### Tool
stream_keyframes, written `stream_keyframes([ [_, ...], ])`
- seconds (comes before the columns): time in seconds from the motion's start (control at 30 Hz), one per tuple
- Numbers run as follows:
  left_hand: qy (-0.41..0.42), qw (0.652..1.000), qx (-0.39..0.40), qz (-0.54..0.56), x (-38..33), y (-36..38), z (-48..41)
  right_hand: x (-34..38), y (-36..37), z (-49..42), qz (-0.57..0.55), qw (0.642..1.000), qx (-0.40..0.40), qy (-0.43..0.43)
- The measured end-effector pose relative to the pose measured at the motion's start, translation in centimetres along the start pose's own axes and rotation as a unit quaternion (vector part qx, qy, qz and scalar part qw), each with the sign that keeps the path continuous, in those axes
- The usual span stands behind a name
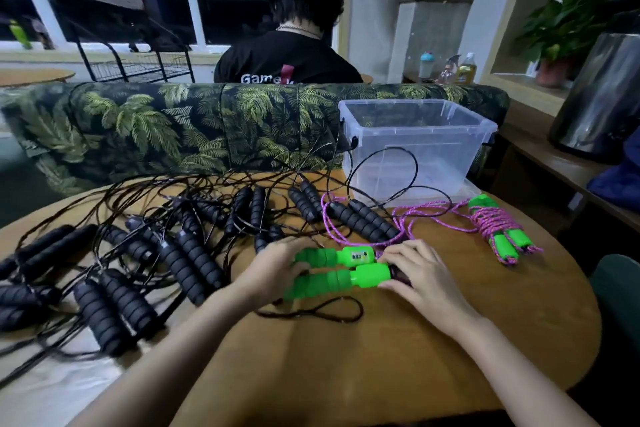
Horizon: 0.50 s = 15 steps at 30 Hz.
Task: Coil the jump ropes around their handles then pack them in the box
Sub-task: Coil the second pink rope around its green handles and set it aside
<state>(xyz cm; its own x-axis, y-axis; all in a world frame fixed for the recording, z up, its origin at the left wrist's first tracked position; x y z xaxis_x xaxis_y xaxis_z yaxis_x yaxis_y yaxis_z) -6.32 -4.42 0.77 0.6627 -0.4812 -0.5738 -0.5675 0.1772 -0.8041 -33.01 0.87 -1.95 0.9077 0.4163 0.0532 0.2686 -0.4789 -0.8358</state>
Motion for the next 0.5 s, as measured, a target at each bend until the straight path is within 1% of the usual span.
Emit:
stream_keyframes([
  [0.1, -0.001, 0.999, -0.007, 0.038, 0.3, -0.8, 4.1, 2.6, -0.6, 2.1, -0.043, 0.999, -0.019, -0.017],
  [0.23, -0.006, 0.997, 0.036, 0.063, 1.2, 0.3, 9.8, 5.9, 0.7, 4.9, -0.063, 0.997, 0.002, -0.048],
  [0.37, -0.011, 0.998, 0.034, 0.048, 3.0, 1.6, 12.5, 7.8, 1.9, 5.7, -0.052, 0.998, 0.017, -0.041],
  [0.43, 0.0, 0.998, 0.041, 0.042, 3.1, 1.8, 13.0, 8.3, 2.0, 5.2, -0.047, 0.998, 0.02, -0.036],
  [0.5, 0.018, 0.999, 0.051, -0.001, 2.8, 2.1, 13.3, 8.3, 1.9, 4.7, -0.064, 0.997, 0.033, -0.032],
])
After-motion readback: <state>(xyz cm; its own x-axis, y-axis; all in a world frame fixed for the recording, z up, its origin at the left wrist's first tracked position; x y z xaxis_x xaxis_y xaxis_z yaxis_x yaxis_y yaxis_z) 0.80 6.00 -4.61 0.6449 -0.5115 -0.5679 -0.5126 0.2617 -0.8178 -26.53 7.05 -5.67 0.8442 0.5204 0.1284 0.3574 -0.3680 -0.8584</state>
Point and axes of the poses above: each hand's wrist, its own z-axis away from the middle knuckle, its own y-axis out of the palm, x = y × z, the point moved 2 cm from there along -z, towards the middle knuckle, and after that the axes turned 8 degrees about z, right-handed, at the moved point
